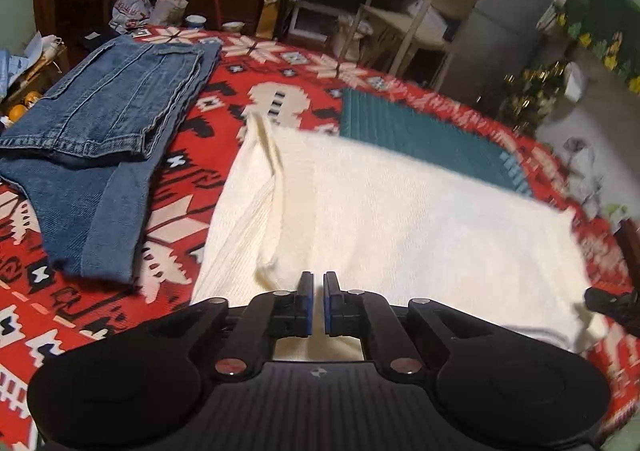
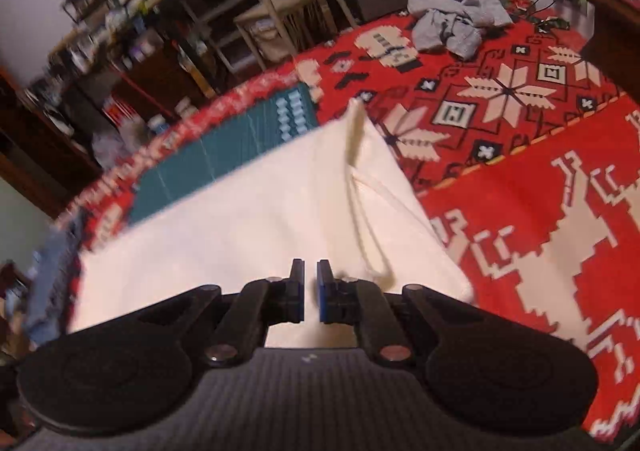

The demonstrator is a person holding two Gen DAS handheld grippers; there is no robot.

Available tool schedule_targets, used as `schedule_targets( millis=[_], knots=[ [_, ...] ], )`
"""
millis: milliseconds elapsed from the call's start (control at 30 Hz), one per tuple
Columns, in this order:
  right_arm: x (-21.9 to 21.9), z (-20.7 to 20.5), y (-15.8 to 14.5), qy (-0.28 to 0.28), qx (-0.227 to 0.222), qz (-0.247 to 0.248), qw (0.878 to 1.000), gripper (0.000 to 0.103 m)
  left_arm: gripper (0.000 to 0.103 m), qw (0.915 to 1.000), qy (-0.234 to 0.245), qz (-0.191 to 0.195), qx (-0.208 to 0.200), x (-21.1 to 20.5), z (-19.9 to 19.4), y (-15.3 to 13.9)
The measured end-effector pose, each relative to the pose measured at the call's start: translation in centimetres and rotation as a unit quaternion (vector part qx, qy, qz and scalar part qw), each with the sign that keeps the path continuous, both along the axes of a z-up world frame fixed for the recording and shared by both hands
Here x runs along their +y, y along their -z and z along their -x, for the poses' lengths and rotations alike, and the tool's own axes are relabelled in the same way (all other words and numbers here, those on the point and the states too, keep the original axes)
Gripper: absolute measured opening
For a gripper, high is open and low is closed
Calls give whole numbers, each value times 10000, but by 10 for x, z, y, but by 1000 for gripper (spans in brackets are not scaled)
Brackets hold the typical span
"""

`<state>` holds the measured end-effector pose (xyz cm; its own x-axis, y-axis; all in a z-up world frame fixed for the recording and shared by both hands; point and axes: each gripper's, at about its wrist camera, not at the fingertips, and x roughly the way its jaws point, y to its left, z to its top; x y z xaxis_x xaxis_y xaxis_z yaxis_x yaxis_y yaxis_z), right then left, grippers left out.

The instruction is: Fold clothes

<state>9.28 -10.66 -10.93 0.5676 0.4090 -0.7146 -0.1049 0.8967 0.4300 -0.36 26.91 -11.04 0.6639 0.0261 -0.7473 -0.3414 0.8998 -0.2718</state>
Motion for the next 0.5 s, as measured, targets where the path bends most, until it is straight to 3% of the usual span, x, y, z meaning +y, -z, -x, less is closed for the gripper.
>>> schedule_targets(
  millis=[200,500],
  knots=[
    [15,-15,4,-123,-189,-72,9997,6,6,9977,-80,535,-420,8,-13,5],
    [44,-42,15,-365,-421,20,9984,6,6,9961,75,436,-759,5,-40,4]
  ],
)
